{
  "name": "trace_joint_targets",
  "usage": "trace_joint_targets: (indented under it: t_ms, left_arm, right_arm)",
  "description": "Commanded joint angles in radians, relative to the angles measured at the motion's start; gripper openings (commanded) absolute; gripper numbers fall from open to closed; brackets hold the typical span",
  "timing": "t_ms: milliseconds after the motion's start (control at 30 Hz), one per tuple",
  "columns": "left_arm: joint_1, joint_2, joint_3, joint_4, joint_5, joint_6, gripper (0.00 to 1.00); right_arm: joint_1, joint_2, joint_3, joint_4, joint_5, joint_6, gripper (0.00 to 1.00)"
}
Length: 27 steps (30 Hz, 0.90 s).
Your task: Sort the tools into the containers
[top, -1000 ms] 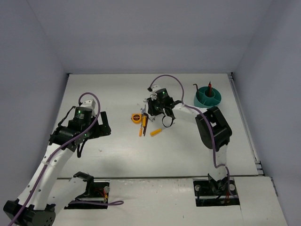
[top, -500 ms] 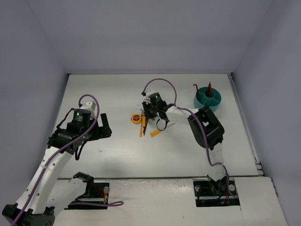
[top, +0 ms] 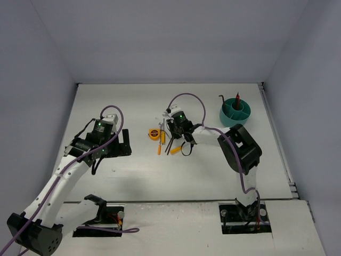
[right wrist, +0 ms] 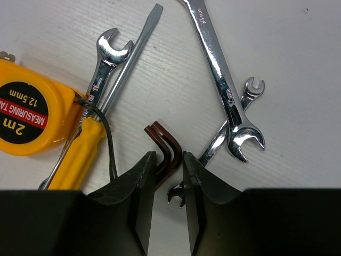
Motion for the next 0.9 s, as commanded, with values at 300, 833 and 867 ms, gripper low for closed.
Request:
trace_joint_targets:
  t_ms: [300,833,867]
  left_arm:
    - [-0.032,0.015,0.063,0.039,-0.021,0.002,0.88]
    - [-0.045,0.057,0.077,0.037,-0.021,0.009,0.88]
    - [-0.045,0.055,0.077,0.037,-0.023,0.009,0.88]
  right_arm:
    - [-0.009,-0.084,0.06,-0.101,0.002,0.063,0.26]
    - [0.031,-0.18,-0.014,-0.216,0.236,0.52,0.31]
    - [0.044,-0.171,-0.008,-0.225,0.243,0.541,0.31]
